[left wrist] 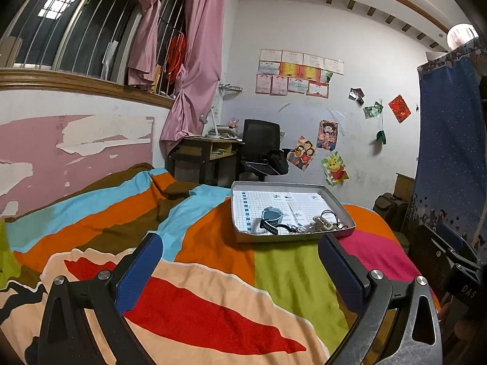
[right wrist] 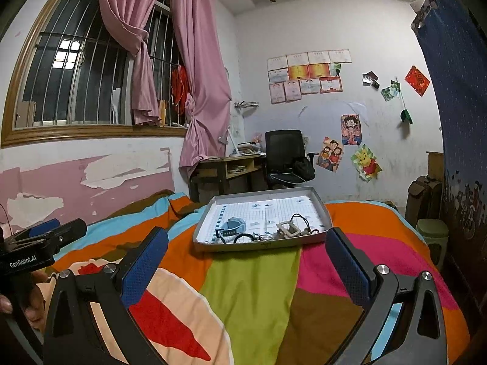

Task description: Organize jewelry

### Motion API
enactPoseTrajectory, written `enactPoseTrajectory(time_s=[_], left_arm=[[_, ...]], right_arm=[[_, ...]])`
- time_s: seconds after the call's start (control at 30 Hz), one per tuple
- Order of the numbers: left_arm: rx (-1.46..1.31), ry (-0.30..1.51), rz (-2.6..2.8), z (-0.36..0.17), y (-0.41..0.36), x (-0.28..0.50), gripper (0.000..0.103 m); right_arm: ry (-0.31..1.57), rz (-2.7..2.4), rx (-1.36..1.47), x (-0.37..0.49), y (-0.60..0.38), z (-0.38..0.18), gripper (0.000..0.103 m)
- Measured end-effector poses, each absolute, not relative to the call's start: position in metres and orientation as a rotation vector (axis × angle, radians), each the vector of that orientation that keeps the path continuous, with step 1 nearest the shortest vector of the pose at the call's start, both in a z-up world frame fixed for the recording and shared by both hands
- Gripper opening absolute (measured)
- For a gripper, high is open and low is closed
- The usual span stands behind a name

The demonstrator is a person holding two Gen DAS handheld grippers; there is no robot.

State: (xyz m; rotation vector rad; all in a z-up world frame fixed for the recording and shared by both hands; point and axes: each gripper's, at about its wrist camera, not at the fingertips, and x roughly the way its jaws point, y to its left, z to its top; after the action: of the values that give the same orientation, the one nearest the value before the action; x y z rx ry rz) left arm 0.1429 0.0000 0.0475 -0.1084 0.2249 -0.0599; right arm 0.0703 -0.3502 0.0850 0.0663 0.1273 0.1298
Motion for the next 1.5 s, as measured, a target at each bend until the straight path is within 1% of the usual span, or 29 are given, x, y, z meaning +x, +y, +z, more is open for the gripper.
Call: enactPoseTrajectory(time_s=[1.5], left_arm=[[-0.106,0.231,-0.06,0.048,-0.0006,0.1425,0.103]], right_arm=[[0.151,0.14,0.069,0.076,-0.345,0.0759,0.102]])
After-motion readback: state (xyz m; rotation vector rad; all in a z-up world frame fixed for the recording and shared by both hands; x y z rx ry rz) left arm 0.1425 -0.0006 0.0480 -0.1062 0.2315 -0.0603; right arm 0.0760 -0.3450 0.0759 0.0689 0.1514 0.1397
